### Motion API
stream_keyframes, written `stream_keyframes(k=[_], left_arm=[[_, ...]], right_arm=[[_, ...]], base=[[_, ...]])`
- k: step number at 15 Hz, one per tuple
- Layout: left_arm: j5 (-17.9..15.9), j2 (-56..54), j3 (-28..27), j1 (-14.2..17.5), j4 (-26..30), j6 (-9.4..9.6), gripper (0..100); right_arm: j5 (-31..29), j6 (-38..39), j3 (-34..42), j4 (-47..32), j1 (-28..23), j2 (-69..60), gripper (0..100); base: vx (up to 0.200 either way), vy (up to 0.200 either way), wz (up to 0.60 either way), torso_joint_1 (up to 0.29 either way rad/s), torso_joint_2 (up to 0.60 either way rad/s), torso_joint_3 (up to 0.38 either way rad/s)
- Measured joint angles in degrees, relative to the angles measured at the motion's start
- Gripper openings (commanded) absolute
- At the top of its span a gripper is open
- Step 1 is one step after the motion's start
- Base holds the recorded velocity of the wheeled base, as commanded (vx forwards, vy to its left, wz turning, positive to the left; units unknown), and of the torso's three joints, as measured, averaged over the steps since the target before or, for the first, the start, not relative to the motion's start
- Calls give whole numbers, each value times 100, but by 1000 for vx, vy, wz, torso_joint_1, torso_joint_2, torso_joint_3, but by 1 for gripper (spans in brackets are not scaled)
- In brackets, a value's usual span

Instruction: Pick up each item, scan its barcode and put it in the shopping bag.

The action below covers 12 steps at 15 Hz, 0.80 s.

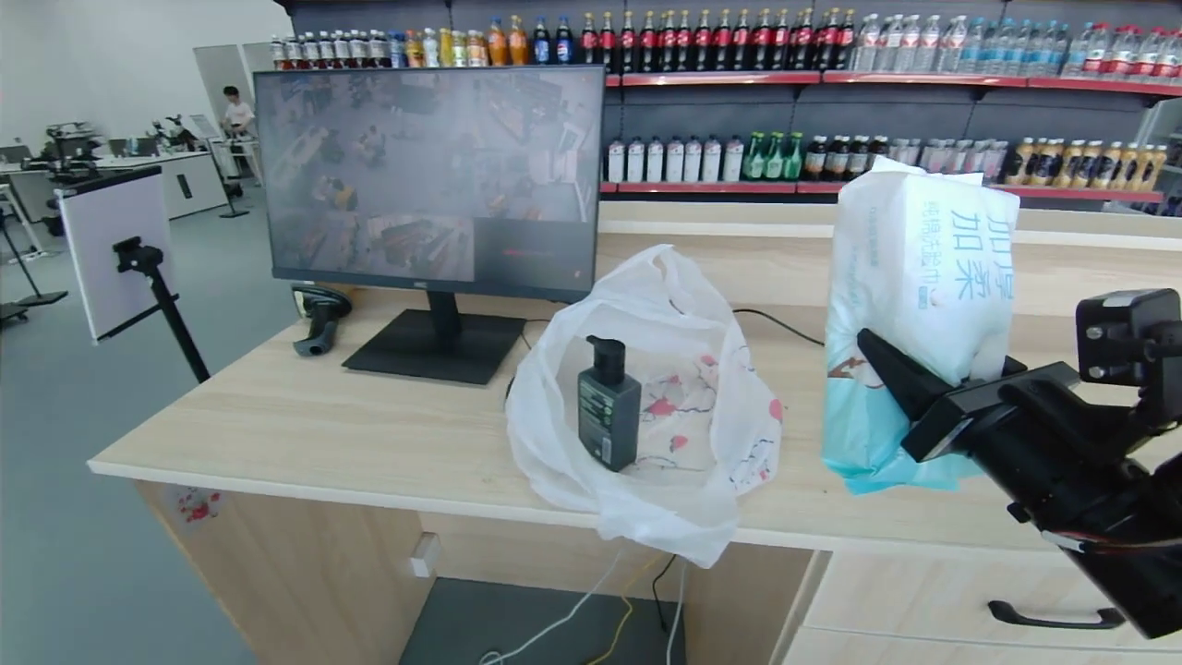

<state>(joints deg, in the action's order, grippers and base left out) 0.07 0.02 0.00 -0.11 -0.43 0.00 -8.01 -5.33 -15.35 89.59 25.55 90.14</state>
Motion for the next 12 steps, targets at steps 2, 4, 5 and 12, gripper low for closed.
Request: stream_keyframes(k=[2, 4, 5, 12], left_arm=[[0, 0, 0, 4, 0, 0, 100], [2, 0, 0, 4, -1, 0, 100], [2, 0, 0, 4, 2, 2, 100], [0, 0, 0, 6, -9, 0, 100]], right_arm=[[0, -2, 16, 29, 5, 7, 0], [2, 9, 41, 33, -17, 29, 0], [7, 16, 30, 13, -78, 68, 0], [55, 77, -411, 33, -467, 713, 0]], base=[[0, 0, 300, -1, 4, 1], [0, 0, 0, 0, 0, 0], [0, 0, 0, 0, 0, 0], [0, 0, 0, 0, 0, 0]])
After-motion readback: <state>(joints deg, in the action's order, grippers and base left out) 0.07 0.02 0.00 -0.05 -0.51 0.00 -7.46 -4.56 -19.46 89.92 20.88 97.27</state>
